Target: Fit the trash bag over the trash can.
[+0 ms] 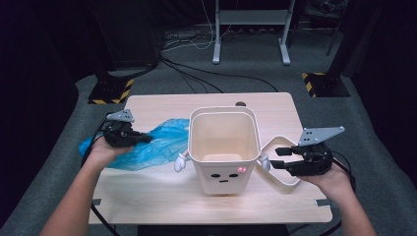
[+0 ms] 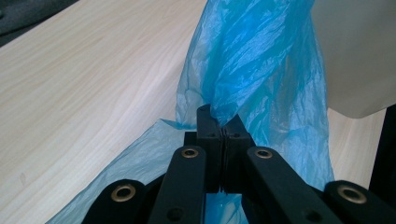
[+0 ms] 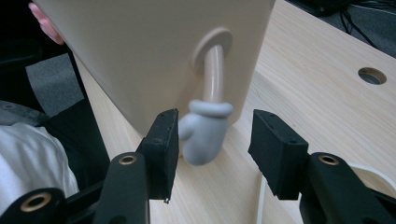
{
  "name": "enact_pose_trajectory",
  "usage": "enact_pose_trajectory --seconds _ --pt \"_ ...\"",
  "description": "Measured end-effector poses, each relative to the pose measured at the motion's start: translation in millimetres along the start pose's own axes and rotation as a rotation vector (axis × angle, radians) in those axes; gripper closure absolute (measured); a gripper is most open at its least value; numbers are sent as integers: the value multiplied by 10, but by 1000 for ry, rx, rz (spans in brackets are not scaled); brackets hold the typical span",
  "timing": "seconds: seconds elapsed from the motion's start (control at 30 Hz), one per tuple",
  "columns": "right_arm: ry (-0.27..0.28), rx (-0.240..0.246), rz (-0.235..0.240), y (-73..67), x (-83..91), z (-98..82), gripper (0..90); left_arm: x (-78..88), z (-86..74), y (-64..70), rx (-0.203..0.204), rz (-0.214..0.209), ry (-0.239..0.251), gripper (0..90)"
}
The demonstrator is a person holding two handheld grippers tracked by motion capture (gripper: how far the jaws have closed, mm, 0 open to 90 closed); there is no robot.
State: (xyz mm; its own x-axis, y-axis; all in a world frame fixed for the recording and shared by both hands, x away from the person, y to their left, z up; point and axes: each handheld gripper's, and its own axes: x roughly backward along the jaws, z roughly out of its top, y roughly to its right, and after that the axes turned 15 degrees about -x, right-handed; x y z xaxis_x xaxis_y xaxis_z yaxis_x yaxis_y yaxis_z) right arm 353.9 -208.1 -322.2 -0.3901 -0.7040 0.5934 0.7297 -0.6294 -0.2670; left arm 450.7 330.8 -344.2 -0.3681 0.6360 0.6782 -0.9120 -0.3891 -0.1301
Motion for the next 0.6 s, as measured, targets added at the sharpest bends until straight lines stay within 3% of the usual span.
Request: enact_pose_trajectory --seconds 0.6 --pt "16 45 52 -192 165 225 505 221 386 -7 -26 4 30 884"
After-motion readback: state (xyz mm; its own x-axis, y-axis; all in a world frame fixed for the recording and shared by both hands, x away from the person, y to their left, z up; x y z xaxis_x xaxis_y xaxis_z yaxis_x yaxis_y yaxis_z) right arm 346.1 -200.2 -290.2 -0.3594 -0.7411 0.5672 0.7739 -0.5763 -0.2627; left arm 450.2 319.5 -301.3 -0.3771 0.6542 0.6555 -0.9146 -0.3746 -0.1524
